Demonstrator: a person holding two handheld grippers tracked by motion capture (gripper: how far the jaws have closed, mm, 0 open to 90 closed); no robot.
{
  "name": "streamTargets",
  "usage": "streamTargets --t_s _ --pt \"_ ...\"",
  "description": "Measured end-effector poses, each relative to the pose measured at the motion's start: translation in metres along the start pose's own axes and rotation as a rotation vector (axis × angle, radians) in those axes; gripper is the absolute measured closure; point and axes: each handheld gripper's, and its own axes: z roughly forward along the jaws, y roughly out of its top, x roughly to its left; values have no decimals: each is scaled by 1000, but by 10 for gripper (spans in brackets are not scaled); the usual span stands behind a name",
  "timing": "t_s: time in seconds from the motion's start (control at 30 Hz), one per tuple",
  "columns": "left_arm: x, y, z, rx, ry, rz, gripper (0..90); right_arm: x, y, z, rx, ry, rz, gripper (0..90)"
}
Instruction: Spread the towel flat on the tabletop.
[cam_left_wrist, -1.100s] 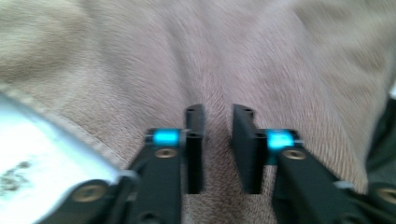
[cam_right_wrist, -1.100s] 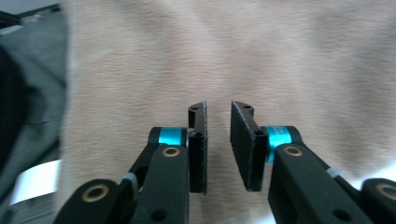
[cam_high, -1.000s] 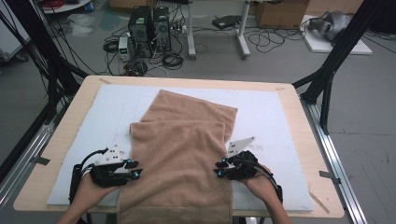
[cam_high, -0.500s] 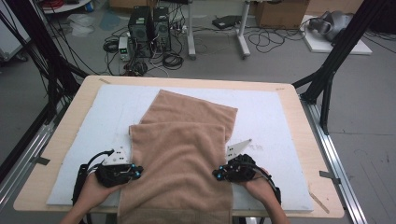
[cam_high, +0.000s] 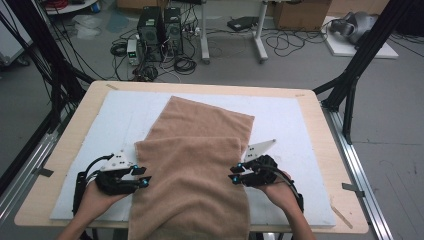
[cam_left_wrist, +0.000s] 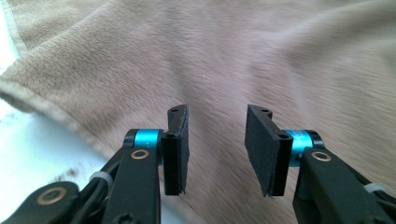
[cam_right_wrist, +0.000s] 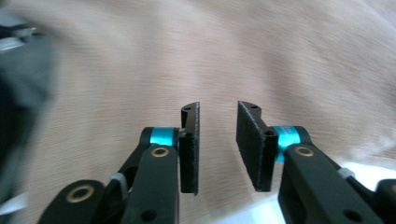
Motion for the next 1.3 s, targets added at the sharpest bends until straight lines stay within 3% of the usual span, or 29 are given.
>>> streamTargets --t_s 0.1,0.2,0.23,0.37,0.57,0.8,0.9,0.97,1.03,1.1,1.2,1.23,1.3 --pt "7 1 14 31 2 -9 597 -14 -2 13 25 -9 35 691" --pt "7 1 27 80 -16 -2 623 -20 -5 25 63 0 56 702" --pt "6 1 28 74 -7 10 637 -20 -6 28 86 4 52 723" --pt "1 0 26 71 -21 23 801 -16 -10 29 54 14 50 861" --pt "-8 -9 14 43 -31 27 841 1 -12 23 65 64 9 871" --pt "-25 -19 -15 6 -77 59 841 35 -19 9 22 126 -38 873" --pt "-28 -18 -24 -11 -80 61 753 47 -18 -2 -35 147 -77 863" --pt "-22 -15 -22 -2 -60 49 651 43 -14 -9 -70 114 -59 809" --pt "-16 -13 -15 1 -47 39 636 32 -11 -9 -56 59 -48 770" --pt "-11 -12 -5 15 -51 13 626 20 -8 -2 -44 46 -20 719" --pt "-9 -15 10 75 -60 22 651 8 -7 17 27 46 10 670" --pt "-10 -16 12 52 -52 21 667 6 -8 23 51 47 10 675" --pt "-9 -16 12 51 -49 10 759 6 -10 32 71 51 3 738"
